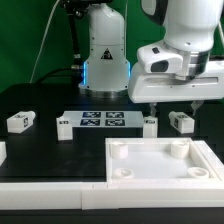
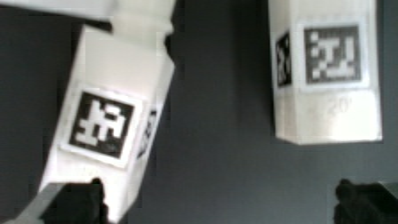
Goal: Assemble one leg
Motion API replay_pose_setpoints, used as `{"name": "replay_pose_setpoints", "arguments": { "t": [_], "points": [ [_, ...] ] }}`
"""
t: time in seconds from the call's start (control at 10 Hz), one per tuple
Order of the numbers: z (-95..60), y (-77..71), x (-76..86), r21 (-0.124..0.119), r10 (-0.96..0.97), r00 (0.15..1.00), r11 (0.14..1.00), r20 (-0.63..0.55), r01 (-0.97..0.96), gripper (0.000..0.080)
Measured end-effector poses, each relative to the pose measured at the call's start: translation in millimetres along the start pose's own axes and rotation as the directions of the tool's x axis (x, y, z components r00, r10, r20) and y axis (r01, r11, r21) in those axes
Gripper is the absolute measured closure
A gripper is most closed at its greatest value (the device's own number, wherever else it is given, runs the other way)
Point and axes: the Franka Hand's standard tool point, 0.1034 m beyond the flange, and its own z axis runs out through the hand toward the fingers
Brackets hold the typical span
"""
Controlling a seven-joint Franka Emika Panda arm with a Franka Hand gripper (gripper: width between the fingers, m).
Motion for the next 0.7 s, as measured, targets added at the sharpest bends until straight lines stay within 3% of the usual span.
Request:
{"name": "replay_pose_setpoints", "arguments": {
  "t": [0.2, 0.4, 0.6, 0.7],
  "points": [
    [5.1, -5.8, -14.1, -0.027, 0.005, 0.975, 1.000, 0.222, 0.001, 0.0151],
    [8.5, -15.0, -24.0, -0.028, 0.000, 0.931, 1.000, 0.364, 0.011, 0.0151],
    [16.9, -29.4, -27.0, 0.013, -0.005, 0.868, 1.000, 0.497, -0.001, 0.0151],
    [21.6, -35.3, -16.2, 0.031, -0.027, 0.889, 0.999, 0.457, 0.014, 0.0151]
  ]
}}
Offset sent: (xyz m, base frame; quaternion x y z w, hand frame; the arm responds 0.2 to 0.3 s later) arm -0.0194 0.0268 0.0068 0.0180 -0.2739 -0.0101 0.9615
